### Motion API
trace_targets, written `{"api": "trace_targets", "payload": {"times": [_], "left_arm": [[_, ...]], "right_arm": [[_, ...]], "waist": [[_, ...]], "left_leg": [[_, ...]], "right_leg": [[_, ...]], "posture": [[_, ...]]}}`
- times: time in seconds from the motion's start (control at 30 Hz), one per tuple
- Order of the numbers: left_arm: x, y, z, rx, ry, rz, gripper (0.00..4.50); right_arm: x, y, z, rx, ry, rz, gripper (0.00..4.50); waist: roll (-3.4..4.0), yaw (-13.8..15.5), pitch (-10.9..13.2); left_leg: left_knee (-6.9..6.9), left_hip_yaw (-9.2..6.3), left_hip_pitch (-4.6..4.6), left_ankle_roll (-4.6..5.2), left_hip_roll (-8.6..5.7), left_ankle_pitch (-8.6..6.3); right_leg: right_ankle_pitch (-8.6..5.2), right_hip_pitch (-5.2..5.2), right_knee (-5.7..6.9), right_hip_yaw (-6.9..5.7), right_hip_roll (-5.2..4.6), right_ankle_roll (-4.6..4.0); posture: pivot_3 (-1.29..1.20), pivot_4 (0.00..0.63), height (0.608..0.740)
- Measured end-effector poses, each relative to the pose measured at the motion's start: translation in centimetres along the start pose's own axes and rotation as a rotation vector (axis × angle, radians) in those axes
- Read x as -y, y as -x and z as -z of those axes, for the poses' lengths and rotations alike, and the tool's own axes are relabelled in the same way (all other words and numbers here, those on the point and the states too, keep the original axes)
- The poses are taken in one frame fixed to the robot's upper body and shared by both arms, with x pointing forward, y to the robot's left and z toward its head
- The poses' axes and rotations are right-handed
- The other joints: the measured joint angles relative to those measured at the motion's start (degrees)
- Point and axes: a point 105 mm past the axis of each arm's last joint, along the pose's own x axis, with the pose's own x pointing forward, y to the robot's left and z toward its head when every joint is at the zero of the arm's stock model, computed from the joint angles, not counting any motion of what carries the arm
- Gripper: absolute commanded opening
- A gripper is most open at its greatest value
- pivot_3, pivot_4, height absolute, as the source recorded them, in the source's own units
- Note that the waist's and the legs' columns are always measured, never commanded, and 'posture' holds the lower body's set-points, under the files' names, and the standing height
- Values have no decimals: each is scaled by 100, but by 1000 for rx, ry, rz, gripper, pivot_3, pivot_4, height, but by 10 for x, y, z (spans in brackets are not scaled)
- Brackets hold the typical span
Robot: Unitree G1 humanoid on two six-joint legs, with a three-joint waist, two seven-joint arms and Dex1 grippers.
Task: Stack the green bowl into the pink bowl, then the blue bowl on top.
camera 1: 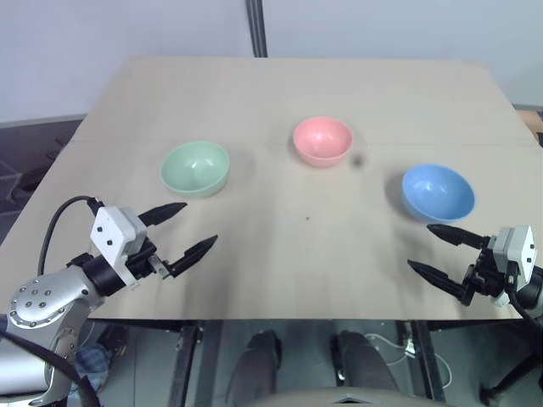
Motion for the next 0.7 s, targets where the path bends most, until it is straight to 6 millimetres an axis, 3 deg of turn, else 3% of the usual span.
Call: {"api": "trace_targets", "payload": {"times": [0.7], "left_arm": [[-3, -4, -9, 57, 48, -1, 4500]], "right_arm": [[0, 3, 1, -18, -14, -6, 4223]], "waist": [[0, 4, 0]], "left_leg": [[1, -2, 0, 0, 0, 0]], "right_leg": [[0, 1, 1, -2, 0, 0]], "posture": [[0, 150, 740]]}}
